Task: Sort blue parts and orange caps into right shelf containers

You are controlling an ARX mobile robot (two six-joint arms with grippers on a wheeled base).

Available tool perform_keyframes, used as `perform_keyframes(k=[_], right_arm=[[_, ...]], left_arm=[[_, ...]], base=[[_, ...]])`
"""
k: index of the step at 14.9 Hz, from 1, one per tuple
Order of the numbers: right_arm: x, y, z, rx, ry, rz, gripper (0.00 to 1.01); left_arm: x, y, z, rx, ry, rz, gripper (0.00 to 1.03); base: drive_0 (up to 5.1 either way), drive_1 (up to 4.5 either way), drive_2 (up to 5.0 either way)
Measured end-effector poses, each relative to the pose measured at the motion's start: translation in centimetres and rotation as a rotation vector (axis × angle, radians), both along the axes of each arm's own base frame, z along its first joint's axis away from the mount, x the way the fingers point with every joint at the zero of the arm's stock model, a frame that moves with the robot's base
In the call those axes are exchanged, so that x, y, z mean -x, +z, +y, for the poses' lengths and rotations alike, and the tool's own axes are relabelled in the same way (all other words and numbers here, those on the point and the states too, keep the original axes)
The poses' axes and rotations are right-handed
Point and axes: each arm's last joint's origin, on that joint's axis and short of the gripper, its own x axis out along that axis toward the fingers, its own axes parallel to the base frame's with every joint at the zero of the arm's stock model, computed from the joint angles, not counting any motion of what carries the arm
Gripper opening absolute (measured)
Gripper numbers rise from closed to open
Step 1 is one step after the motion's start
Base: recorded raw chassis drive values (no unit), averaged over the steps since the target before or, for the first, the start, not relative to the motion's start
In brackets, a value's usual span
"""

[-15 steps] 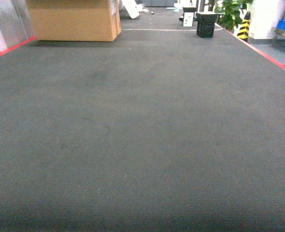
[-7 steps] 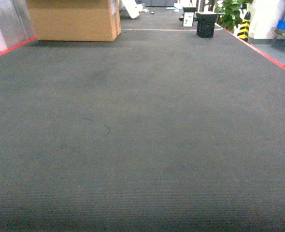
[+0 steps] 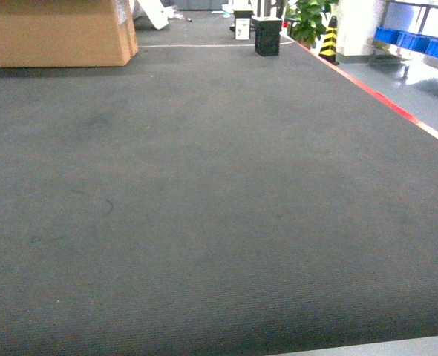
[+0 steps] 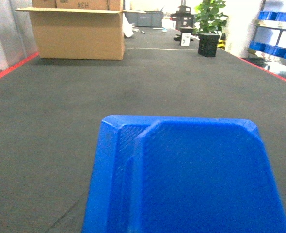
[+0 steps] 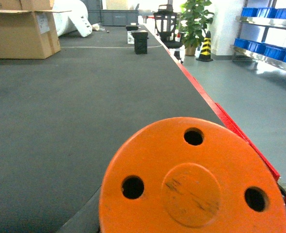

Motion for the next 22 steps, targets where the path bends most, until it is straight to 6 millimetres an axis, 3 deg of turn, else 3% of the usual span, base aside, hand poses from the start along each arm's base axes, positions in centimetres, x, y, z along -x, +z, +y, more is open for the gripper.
perform_keyframes(k=[22], right_arm=[[0.0,0.0,0.0,0.0,0.0,0.0,0.44]], left_arm=[[0.0,0.0,0.0,0.0,0.0,0.0,0.43]], base=[[-1.6,-1.61,-1.6]])
